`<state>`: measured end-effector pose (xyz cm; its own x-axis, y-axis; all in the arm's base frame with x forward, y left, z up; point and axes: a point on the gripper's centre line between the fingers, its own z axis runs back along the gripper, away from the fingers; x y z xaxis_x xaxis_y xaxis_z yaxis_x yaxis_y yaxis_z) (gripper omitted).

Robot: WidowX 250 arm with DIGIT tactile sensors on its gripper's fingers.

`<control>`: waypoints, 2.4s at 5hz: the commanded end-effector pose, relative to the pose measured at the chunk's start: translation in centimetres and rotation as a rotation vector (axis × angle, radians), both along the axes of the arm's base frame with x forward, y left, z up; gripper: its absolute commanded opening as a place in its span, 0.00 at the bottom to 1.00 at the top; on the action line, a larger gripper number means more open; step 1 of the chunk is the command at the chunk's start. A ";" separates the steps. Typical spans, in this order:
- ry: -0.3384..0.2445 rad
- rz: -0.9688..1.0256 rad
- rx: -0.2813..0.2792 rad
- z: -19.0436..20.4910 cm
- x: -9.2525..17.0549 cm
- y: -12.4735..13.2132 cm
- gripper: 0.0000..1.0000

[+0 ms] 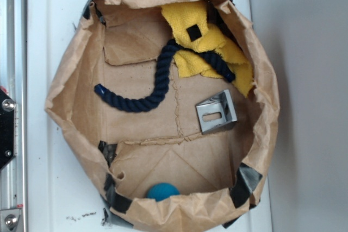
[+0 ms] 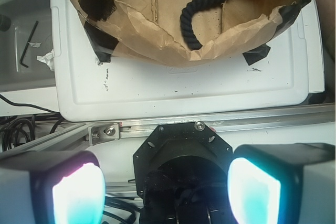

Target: Grab the blue ball.

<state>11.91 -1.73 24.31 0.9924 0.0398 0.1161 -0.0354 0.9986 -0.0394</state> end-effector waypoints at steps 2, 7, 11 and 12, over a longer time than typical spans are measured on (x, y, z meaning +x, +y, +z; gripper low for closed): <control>0.002 0.050 -0.049 0.3 4.1 -0.9 1.00; -0.207 -0.526 0.016 -9.8 17.5 3.2 1.00; -0.158 -0.528 0.024 -13.9 18.6 -2.8 1.00; -0.158 -0.528 0.024 -13.9 18.6 -2.8 1.00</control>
